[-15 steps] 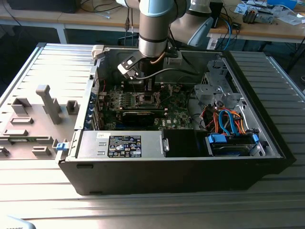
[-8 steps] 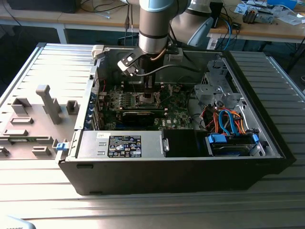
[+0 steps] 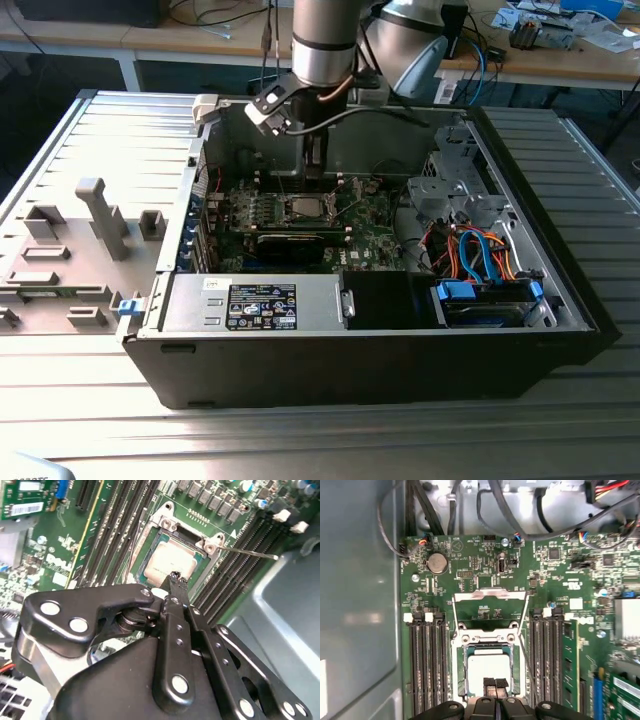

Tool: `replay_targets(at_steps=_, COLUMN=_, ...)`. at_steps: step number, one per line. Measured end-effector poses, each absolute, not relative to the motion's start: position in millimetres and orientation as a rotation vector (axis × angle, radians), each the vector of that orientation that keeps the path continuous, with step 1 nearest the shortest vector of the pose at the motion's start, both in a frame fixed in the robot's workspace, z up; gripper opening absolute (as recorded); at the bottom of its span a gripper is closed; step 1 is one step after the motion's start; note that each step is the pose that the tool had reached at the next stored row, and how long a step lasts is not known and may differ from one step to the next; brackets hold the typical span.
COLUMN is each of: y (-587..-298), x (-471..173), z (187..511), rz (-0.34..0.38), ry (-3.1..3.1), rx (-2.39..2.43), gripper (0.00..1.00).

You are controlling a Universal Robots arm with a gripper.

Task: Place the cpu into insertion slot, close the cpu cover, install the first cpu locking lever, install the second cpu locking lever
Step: 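Place the cpu into insertion slot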

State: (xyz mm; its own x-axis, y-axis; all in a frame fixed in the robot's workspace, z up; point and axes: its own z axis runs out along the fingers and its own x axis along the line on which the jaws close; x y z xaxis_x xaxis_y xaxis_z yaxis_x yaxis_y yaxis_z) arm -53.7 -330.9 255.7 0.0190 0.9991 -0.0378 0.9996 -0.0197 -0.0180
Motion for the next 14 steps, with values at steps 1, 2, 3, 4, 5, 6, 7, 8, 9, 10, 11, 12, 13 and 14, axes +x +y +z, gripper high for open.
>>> replay_targets(at_steps=1, y=-330.9, x=-53.7, z=258.6, rz=-0.062, ry=2.19, rx=2.233, gripper=0.11)
replay_targets(at_steps=2, y=-330.9, x=-53.7, z=262.5, rz=-0.062, ry=2.19, rx=2.233, gripper=0.11)
replay_targets(at_steps=3, y=-330.9, x=-53.7, z=265.3, rz=-0.062, ry=2.19, rx=2.233, gripper=0.11)
replay_targets(at_steps=4, y=-330.9, x=-53.7, z=269.3, rz=-0.062, ry=2.19, rx=2.233, gripper=0.11)
replay_targets(at_steps=5, y=-330.9, x=-53.7, z=271.7, rz=-0.062, ry=2.19, rx=2.233, gripper=0.11)
replay_targets(at_steps=6, y=-330.9, x=-53.7, z=274.6, rz=-0.062, ry=2.19, rx=2.233, gripper=0.11)
replay_targets(at_steps=7, y=-330.9, x=-53.7, z=277.1, rz=-0.062, ry=2.19, rx=2.233, gripper=0.11)
replay_targets(at_steps=8, y=-330.9, x=-53.7, z=279.0, rz=-0.062, ry=2.19, rx=2.233, gripper=0.11)
replay_targets(at_steps=9, y=-330.9, x=-53.7, z=280.0, rz=-0.062, ry=2.19, rx=2.233, gripper=0.11)
replay_targets(at_steps=10, y=-330.9, x=-53.7, z=280.2, rz=-0.062, ry=2.19, rx=2.233, gripper=0.11)
replay_targets(at_steps=11, y=-330.9, x=-53.6, z=280.3, rz=-0.062, ry=2.19, rx=2.233, gripper=0.11)
replay_targets(at_steps=12, y=-330.9, x=-53.7, z=280.6, rz=-0.062, ry=2.19, rx=2.233, gripper=0.11)
replay_targets(at_steps=13, y=-330.9, x=-53.7, z=280.8, rz=-0.062, ry=2.19, rx=2.233, gripper=0.11)
replay_targets(at_steps=14, y=-330.9, x=-53.7, z=280.9, rz=-0.062, ry=2.19, rx=2.233, gripper=0.11)
